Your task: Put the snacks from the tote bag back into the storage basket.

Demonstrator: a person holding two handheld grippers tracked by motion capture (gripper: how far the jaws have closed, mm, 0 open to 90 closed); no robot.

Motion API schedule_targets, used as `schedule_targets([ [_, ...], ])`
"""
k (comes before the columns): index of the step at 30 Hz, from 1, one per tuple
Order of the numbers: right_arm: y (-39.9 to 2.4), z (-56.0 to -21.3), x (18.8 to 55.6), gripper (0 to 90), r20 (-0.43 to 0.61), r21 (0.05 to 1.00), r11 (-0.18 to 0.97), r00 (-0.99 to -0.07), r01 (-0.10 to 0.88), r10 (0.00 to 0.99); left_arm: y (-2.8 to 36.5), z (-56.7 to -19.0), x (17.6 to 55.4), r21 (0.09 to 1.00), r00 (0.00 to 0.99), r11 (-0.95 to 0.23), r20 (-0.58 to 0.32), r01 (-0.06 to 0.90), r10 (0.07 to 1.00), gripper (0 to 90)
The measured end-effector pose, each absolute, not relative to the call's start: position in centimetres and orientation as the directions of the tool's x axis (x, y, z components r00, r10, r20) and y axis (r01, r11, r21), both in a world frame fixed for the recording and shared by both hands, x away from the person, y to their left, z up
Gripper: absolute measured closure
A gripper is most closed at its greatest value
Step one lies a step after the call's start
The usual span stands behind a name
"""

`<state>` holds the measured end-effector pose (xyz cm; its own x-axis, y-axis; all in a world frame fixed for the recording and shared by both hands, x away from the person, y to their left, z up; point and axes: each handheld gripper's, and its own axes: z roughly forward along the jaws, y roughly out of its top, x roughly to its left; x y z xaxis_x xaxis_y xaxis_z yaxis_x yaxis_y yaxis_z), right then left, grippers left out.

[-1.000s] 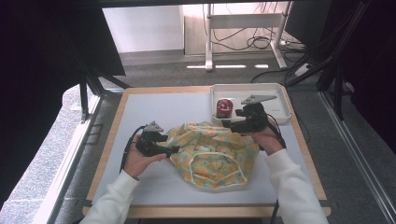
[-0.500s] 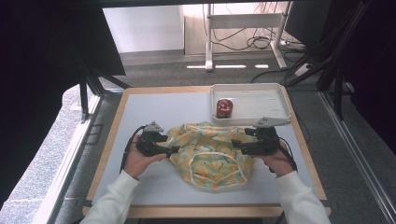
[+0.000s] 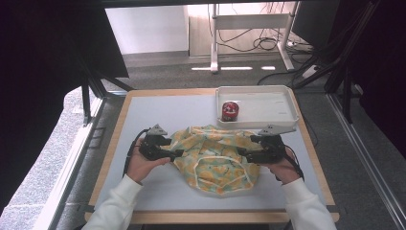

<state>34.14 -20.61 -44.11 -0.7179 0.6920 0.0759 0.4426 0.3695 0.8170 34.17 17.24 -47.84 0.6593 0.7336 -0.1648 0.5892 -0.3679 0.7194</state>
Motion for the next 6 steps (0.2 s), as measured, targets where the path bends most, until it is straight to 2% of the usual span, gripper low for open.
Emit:
schedule_targets([
  [6, -20.81, -44.15, 34.10, 25.8, 0.076, 0.819, 0.364, -0.713, 0.444, 0.697, 17.08, -47.80, 34.18, 0.720, 0.662, -0.372, -0.161, 0.586, 0.732, 28.0],
])
